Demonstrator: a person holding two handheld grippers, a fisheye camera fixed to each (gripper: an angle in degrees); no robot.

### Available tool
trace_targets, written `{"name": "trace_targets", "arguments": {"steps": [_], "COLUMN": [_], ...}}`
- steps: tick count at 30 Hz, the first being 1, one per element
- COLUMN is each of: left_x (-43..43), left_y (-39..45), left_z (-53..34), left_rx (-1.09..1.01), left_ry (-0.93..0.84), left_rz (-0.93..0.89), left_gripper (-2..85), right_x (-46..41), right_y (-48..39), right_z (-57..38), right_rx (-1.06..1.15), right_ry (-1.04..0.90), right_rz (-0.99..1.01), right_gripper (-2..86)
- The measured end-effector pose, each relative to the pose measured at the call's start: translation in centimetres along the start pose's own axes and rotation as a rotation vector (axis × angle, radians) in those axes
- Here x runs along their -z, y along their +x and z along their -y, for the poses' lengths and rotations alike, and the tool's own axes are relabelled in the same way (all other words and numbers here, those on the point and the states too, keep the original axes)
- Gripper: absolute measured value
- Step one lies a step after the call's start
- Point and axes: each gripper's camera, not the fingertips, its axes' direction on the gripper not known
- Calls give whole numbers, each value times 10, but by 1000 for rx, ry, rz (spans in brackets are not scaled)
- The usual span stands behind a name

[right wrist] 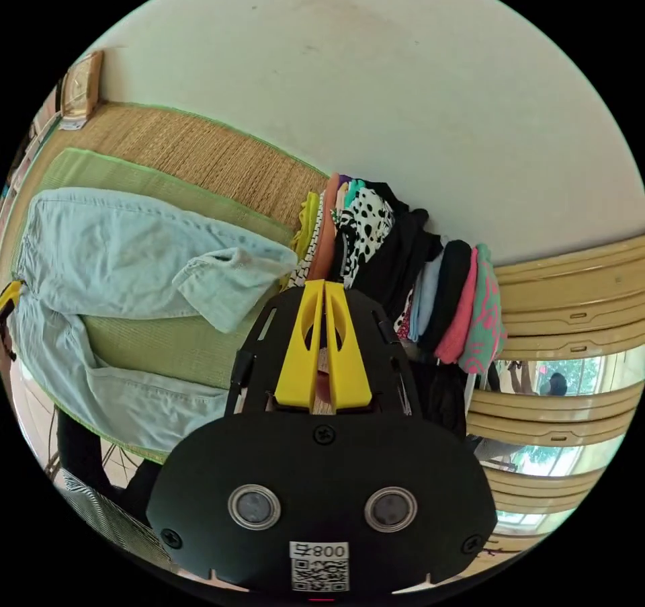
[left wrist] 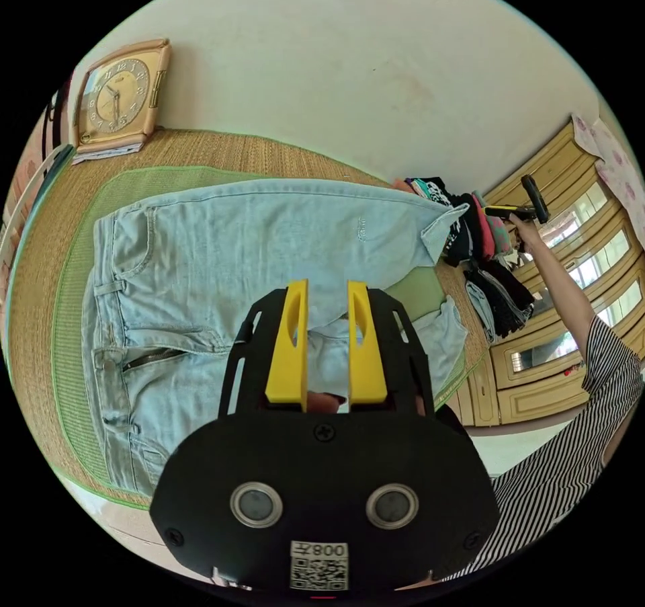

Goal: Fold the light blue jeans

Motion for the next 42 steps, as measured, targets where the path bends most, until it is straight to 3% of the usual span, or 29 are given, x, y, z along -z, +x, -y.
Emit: {"name": "trace_targets", "arguments": {"steps": [4, 8, 14, 21, 28, 37, 42], "left_x": [19, 40, 54, 21, 12, 101, 70], "left_y": [-35, -78, -118, -126, -114, -86, -96], "left_z": [-75, -158, -211, -197, -174, -147, -173], "left_rx": [140, 429, 720, 796, 721, 518, 564], "left_ry": [-55, -108, 4, 41, -26, 205, 51], "left_rz": [108, 200, 136, 113, 179, 115, 190], "left_gripper": [94, 106, 123, 102, 28, 13, 13], "right_x": [-40, -121, -165, -201, -193, -78, -132], "right_y": [-4, -6, 17, 17, 26, 122, 89], "right_z": [-87, -214, -286, -267, -264, -295, -357], "right_rx": [-41, -202, -358, -286, -184, -192, -176], "right_ry": [-4, -224, -279, -378, -377, -201, -413], "right_rz": [39, 209, 362, 317, 288, 457, 457], "right_gripper": [35, 71, 98, 71, 16, 7, 19]}}
